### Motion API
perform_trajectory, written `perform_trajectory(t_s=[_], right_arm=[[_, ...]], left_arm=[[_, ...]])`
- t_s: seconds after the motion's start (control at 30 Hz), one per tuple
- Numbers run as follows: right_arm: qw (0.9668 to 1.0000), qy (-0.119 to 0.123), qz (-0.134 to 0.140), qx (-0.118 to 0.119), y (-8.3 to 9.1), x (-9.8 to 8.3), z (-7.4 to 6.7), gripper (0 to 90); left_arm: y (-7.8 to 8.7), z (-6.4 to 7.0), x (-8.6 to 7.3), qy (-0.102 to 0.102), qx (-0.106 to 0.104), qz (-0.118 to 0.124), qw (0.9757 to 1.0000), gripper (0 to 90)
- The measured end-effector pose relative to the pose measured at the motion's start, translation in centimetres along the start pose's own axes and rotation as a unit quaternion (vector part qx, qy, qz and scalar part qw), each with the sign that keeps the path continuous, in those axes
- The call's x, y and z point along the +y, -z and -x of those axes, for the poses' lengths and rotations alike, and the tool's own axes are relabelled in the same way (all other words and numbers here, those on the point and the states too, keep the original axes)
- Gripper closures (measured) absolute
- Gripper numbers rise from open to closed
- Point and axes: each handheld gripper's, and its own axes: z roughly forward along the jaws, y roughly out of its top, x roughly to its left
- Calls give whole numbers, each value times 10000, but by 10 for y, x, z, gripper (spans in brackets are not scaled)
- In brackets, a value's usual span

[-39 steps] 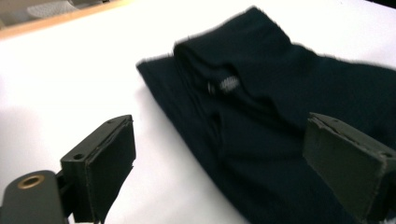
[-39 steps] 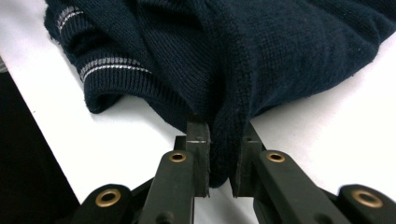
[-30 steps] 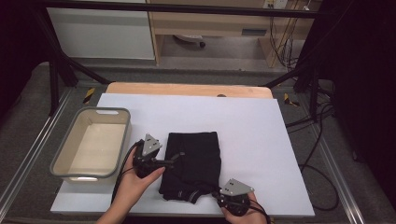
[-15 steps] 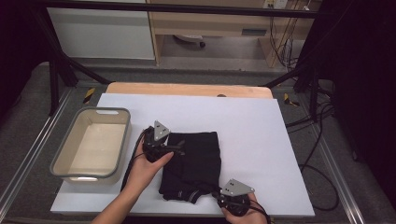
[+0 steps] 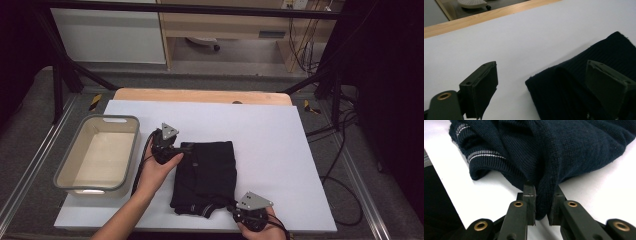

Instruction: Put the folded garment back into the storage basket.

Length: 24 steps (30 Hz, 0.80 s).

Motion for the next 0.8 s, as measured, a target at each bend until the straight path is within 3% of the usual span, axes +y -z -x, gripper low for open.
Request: perform_trajectory(t_s=[0.53,0.8], right_arm=[[10000,10,11,13,0,0,0,795],[10000,29,-39,17,0,1,0,787]], left_arm=[[-15,-4,-4,20,98,-143,9998,133],[-20,-4,-8,-60,193,-374,9991,141]])
